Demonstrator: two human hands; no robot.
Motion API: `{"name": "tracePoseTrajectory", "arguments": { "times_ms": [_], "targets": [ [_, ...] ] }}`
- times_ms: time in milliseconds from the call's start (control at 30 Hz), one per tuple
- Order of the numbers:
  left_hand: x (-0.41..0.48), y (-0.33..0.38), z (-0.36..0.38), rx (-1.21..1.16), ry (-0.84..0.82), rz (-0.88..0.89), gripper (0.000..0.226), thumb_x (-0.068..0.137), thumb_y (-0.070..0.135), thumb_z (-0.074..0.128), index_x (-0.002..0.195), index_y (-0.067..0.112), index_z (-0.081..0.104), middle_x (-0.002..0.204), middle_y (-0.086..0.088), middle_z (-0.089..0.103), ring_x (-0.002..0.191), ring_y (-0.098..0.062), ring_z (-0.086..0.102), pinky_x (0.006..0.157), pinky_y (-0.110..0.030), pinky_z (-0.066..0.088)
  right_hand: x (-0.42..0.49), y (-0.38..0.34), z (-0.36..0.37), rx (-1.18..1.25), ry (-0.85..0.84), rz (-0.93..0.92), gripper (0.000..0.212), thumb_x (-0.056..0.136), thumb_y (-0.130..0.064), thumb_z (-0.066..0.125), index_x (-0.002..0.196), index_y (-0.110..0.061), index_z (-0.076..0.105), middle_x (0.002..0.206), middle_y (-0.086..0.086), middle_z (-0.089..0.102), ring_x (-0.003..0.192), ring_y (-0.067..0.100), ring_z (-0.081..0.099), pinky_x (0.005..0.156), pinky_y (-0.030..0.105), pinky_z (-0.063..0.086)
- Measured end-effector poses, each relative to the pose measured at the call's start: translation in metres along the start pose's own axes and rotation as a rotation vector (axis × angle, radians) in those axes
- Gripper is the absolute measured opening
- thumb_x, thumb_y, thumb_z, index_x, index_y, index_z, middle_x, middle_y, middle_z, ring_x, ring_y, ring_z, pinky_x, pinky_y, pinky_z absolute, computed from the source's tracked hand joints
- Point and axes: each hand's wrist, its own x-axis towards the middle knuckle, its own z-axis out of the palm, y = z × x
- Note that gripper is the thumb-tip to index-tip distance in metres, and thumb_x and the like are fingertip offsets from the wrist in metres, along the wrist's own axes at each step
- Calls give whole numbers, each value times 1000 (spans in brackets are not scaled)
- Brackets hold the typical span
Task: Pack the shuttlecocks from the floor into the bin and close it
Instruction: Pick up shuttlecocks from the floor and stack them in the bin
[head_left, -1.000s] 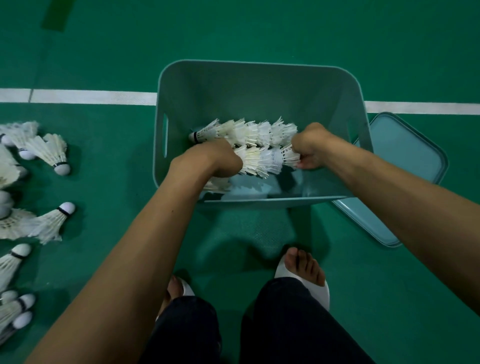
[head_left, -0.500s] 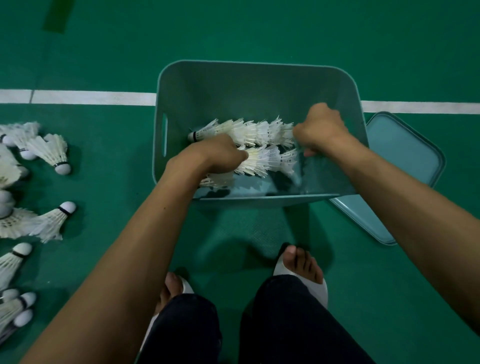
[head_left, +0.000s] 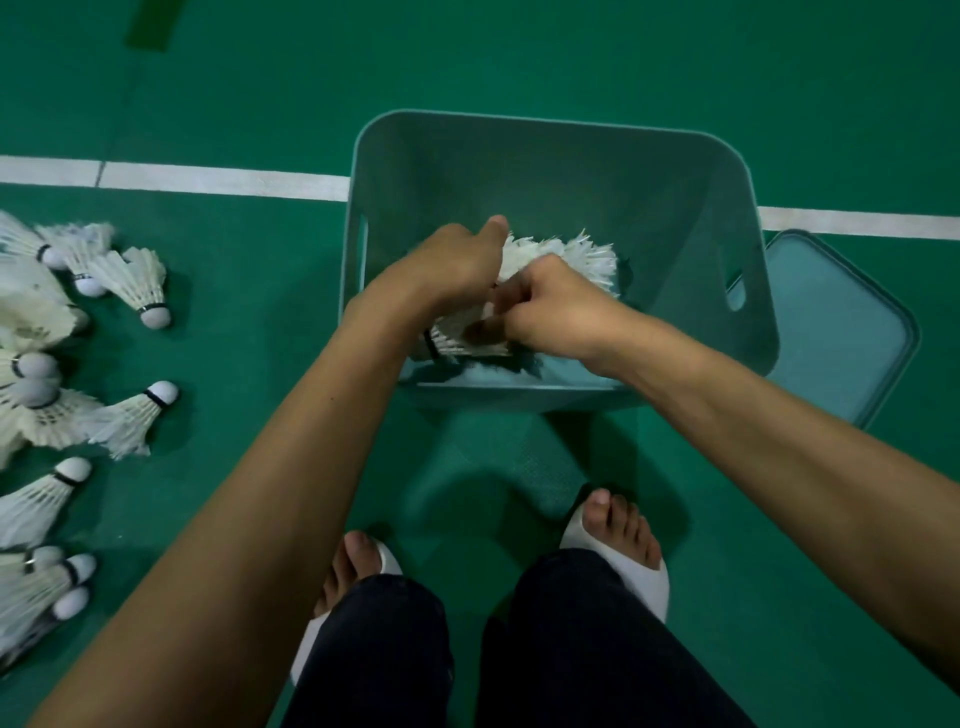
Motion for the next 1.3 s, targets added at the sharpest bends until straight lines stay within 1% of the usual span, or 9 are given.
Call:
{"name": "tracePoseTrajectory", "arguments": {
  "times_ms": [133, 233, 333, 500, 767, 1000, 1100, 1200, 1300],
  "targets": [
    [-1, 1, -19, 69, 91, 100, 47, 106, 40, 37, 115, 4, 66, 105, -13, 65, 89, -28, 59, 85, -36, 44, 11, 7, 8, 157, -199, 424, 21, 93, -1, 69, 76, -6, 58, 56, 6, 50, 53, 15, 48, 45, 19, 45],
    [2, 4, -27, 97, 32, 66, 35, 101, 33, 43, 103, 6, 65, 93, -14, 66, 85, -34, 67, 86, -43, 54, 26, 6, 15, 196, -308, 519, 26, 98, -1, 61, 74, -8, 56, 63, 7, 55, 62, 15, 55, 69, 23, 51],
    [3, 3, -27, 163, -63, 10, 25, 94, 21, 43, 96, 3, 60, 93, -19, 68, 81, -35, 73, 81, -50, 61, 43, 0, 29, 137, -325, 545, 24, 103, -2, 53, 80, -3, 58, 65, 9, 65, 69, 15, 61, 71, 24, 54],
    [3, -2, -21, 471, -127, 35, 21, 89, 11, 49, 105, 8, 63, 99, -10, 62, 83, -27, 61, 76, -38, 51, 63, 5, 46, 124, -318, 533, 11, 103, -1, 50, 93, -3, 54, 81, 13, 60, 74, 21, 58, 78, 31, 53],
    [13, -9, -9, 622, -221, 90, 27, 90, 5, 47, 110, 9, 66, 111, -12, 66, 96, -30, 62, 85, -42, 53, 36, 0, -21, 5, -422, 366, 38, 105, -19, 54, 91, 12, 69, 94, 22, 77, 87, 32, 75, 84, 37, 64],
    [17, -12, -4, 650, -187, 88, 32, 86, 2, 48, 112, 10, 65, 115, -13, 67, 102, -33, 66, 94, -49, 56, 4, 39, -111, -183, 110, 295, 18, 99, -4, 62, 84, -4, 72, 84, 19, 71, 71, 30, 70, 59, 29, 62],
    [19, -9, 4, 665, -164, 117, 36, 83, 1, 48, 114, 8, 64, 109, -10, 64, 95, -30, 62, 94, -47, 56, 10, 51, -96, -384, 75, 347, 19, 96, -4, 57, 104, 8, 69, 73, 16, 56, 66, 26, 54, 65, 36, 52],
    [21, -11, 6, 667, -149, 147, 34, 84, 3, 48, 114, 8, 64, 111, -11, 65, 96, -31, 62, 93, -47, 56, 21, 47, -78, -241, 74, 416, 26, 99, -4, 56, 123, 5, 62, 93, 18, 60, 75, 26, 60, 80, 45, 61],
    [23, -14, 3, 672, -138, 162, 28, 88, 6, 52, 113, 8, 64, 116, -14, 66, 102, -33, 63, 93, -47, 55, 33, 43, -69, -75, 158, 428, 30, 103, -10, 53, 131, 1, 54, 97, 18, 61, 72, 24, 62, 72, 42, 63]
  ]
}}
